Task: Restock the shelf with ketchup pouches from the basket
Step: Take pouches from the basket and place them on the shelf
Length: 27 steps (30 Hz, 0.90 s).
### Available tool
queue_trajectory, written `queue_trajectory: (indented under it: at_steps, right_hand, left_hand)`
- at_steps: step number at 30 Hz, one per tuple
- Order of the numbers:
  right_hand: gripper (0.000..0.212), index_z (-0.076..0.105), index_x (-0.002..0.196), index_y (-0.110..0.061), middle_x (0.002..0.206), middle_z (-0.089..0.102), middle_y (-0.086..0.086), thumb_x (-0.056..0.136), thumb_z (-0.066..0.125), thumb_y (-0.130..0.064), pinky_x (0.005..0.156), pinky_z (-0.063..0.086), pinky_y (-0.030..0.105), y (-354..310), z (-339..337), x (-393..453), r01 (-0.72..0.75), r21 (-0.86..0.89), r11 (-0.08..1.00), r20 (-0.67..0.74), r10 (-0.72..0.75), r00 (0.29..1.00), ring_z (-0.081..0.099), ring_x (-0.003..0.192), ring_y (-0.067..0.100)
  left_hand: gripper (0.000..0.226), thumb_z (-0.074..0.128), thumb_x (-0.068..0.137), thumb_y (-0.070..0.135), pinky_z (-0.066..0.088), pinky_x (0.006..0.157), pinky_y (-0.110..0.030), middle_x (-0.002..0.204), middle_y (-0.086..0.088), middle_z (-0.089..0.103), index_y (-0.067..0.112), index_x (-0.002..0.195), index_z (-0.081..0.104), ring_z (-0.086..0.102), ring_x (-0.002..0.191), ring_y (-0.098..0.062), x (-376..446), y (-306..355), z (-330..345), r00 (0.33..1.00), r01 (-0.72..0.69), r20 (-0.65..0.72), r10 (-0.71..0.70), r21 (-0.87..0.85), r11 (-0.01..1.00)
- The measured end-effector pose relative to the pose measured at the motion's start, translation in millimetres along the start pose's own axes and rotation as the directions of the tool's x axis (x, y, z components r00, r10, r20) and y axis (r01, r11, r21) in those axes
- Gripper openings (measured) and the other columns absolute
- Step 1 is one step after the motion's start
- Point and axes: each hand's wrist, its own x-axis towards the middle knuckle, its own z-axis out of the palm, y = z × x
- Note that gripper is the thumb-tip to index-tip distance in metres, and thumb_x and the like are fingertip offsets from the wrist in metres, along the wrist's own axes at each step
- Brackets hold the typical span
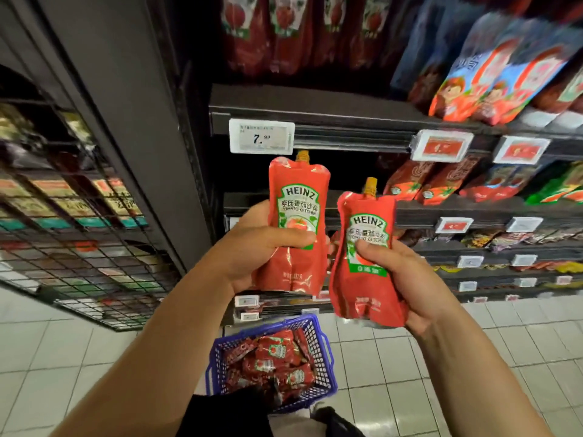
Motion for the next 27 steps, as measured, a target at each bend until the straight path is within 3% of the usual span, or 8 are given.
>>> queue_trajectory:
  at_steps: [3, 6, 10, 12, 15, 18, 23, 27]
  right_hand:
    - [0.041, 0.065, 0.121, -0.003, 0.117, 0.068, 0.029, 0.082, 0.074, -0.011, 0.089, 0.056, 0.057, -21, -10, -1, 0.078, -0.029, 0.997, 0.189, -0.071, 0.979, 0.067, 0.105, 0.046]
    - [0.033, 0.069, 0.114, -0.011, 0.106, 0.073, 0.020, 0.083, 0.074, -0.019, 0.068, 0.060, 0.036, -37, -24, -3, 0.122, -0.125, 0.985, 0.377, -0.066, 0.924, 0.074, 0.087, 0.030]
    - [0.033, 0.073, 0.104, -0.017, 0.100, 0.075, 0.017, 0.084, 0.074, -0.043, 0.065, 0.059, 0.035, -53, -35, 6, 0.150, -0.144, 0.978, 0.292, -0.103, 0.951, 0.073, 0.081, 0.026]
    - [0.028, 0.076, 0.098, -0.017, 0.097, 0.075, 0.018, 0.087, 0.067, -0.041, 0.064, 0.059, 0.036, -64, -40, 15, 0.134, -0.101, 0.986, 0.257, -0.104, 0.961, 0.073, 0.077, 0.026]
    - [0.041, 0.074, 0.102, -0.012, 0.097, 0.075, 0.018, 0.080, 0.074, -0.046, 0.063, 0.059, 0.037, -80, -46, 25, 0.150, -0.098, 0.984, 0.245, -0.122, 0.962, 0.074, 0.075, 0.027]
    - [0.035, 0.078, 0.095, -0.019, 0.093, 0.076, 0.016, 0.076, 0.079, -0.049, 0.060, 0.059, 0.035, -99, -43, 33, 0.201, -0.095, 0.975, 0.245, -0.172, 0.954, 0.075, 0.073, 0.026]
    - [0.035, 0.076, 0.095, -0.017, 0.093, 0.076, 0.018, 0.079, 0.070, -0.047, 0.059, 0.059, 0.035, -123, -32, 47, 0.275, -0.113, 0.955, 0.219, -0.246, 0.944, 0.075, 0.073, 0.026]
    - [0.033, 0.073, 0.102, -0.018, 0.101, 0.076, 0.016, 0.083, 0.069, -0.045, 0.067, 0.059, 0.037, -124, -32, 50, 0.316, -0.114, 0.942, 0.235, -0.283, 0.930, 0.074, 0.084, 0.027]
  left_hand:
    - [0.045, 0.073, 0.077, 0.006, 0.058, 0.085, -0.055, 0.113, -0.022, 0.072, 0.006, 0.121, 0.064, 0.070, 0.103, -0.042, 1, 7, 7, 1.000, -0.018, -0.009, 0.018, 0.006, 1.000]
    - [0.040, 0.078, 0.075, 0.011, 0.060, 0.080, -0.048, 0.110, -0.020, 0.073, 0.011, 0.114, 0.069, 0.072, 0.098, -0.038, -2, 12, 19, 0.999, -0.003, -0.055, 0.003, -0.003, 1.000]
    - [0.020, 0.078, 0.081, 0.026, 0.060, 0.071, -0.038, 0.105, -0.017, 0.075, 0.021, 0.100, 0.076, 0.075, 0.091, -0.032, -5, 17, 43, 0.997, 0.003, -0.072, 0.000, 0.039, 0.999]
    - [0.022, 0.081, 0.082, 0.030, 0.060, 0.074, -0.039, 0.105, -0.017, 0.075, 0.022, 0.102, 0.075, 0.074, 0.095, -0.034, -4, 20, 53, 0.996, -0.009, -0.083, 0.017, 0.091, 0.996]
    - [0.034, 0.083, 0.073, 0.035, 0.060, 0.073, -0.033, 0.106, -0.011, 0.076, 0.025, 0.105, 0.075, 0.075, 0.095, -0.028, 2, 30, 60, 0.988, -0.093, -0.111, 0.110, 0.148, 0.985]
    - [0.034, 0.084, 0.071, 0.038, 0.060, 0.070, -0.031, 0.104, -0.008, 0.077, 0.028, 0.102, 0.076, 0.076, 0.091, -0.026, 17, 52, 62, 0.951, -0.203, -0.193, 0.243, 0.202, 0.958]
    - [0.021, 0.078, 0.082, 0.026, 0.060, 0.066, -0.030, 0.099, -0.006, 0.078, 0.020, 0.102, 0.075, 0.077, 0.087, -0.023, 51, 93, 60, 0.867, -0.341, -0.258, 0.427, 0.320, 0.884]
    - [0.024, 0.073, 0.090, 0.019, 0.062, 0.075, -0.035, 0.100, -0.004, 0.078, 0.013, 0.113, 0.069, 0.076, 0.091, -0.022, 78, 131, 58, 0.838, -0.355, -0.233, 0.494, 0.454, 0.817]
